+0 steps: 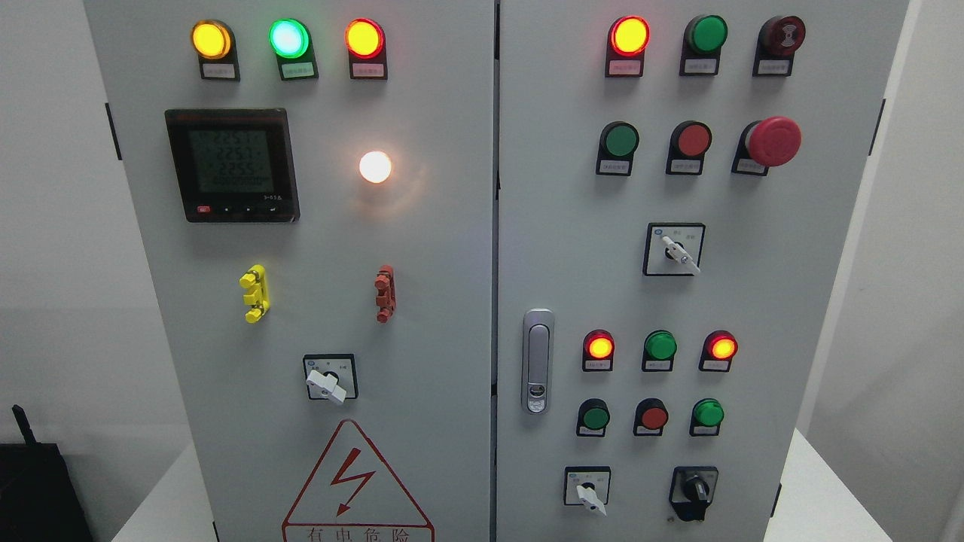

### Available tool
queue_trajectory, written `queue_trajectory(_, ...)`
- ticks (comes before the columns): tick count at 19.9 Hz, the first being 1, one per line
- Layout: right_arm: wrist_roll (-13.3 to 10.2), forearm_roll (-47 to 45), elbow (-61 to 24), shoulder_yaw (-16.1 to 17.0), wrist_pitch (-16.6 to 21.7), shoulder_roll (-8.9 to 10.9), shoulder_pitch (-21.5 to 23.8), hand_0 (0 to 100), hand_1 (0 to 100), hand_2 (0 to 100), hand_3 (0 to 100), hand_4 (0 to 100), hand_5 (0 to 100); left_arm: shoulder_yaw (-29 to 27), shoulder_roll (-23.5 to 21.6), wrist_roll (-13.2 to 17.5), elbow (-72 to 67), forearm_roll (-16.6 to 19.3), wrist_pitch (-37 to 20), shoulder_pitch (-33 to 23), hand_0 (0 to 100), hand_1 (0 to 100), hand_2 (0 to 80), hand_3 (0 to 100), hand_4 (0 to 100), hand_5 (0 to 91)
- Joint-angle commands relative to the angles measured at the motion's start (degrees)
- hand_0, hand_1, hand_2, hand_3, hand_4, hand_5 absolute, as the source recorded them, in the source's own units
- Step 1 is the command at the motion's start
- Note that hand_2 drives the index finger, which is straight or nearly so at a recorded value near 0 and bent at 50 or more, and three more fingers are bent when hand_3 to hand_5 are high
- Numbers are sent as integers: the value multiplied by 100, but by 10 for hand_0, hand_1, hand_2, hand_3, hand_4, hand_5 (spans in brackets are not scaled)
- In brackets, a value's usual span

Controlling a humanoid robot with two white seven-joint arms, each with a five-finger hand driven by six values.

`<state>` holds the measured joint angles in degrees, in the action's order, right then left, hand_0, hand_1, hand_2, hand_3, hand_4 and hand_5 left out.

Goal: Trip black knob to open circuit

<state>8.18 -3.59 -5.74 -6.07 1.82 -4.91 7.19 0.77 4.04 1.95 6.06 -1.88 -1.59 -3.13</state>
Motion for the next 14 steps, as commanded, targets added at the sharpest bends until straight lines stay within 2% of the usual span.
queue_trajectory(1,-1,-2,20,27,-6,-19,-7,0,204,0,0,0,0,-7,9,-1,1,-14,-8,14,120,389,0,0,0,0)
queue_trajectory(14,34,-10,11,27,55,7,-7,0,204,0,0,0,0,-7,9,-1,1,-14,-8,14,120,389,0,0,0,0)
